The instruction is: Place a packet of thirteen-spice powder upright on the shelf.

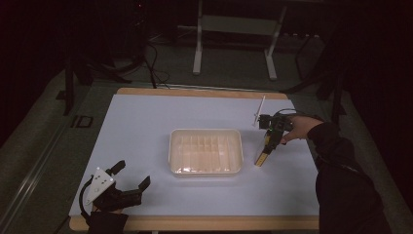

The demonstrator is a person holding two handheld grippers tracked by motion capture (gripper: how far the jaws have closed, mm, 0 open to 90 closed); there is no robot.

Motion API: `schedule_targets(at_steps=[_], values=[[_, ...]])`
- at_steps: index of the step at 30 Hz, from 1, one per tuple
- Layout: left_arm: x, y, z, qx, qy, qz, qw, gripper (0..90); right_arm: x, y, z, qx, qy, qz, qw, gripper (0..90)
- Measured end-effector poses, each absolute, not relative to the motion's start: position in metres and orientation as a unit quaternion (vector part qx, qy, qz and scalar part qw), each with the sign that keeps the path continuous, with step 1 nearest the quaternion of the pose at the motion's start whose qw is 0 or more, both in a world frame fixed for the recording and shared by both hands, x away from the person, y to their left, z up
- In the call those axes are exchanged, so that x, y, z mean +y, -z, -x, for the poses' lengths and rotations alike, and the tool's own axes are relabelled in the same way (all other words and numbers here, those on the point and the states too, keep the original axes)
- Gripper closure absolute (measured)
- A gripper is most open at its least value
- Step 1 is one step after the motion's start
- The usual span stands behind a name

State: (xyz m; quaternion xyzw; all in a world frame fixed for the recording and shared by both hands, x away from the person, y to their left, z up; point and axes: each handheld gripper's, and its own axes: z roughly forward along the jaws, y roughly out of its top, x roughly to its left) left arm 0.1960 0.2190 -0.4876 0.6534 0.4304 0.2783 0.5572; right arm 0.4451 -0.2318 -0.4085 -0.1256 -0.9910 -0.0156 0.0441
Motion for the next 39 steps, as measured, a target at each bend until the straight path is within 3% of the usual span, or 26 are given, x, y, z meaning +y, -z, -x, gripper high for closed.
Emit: schedule_targets(at_steps=[23, 39], values=[[0.218, 0.487, -0.195, 0.429, -0.281, -0.654, 0.556, 0.0, -0.224, 0.385, -0.427, -0.998, -0.011, 0.063, 0.002, 31.7], [0.217, 0.486, -0.195, 0.425, -0.28, -0.656, 0.557, 0.0, -0.216, 0.353, -0.406, -1.0, -0.018, 0.02, 0.007, 31.8]])
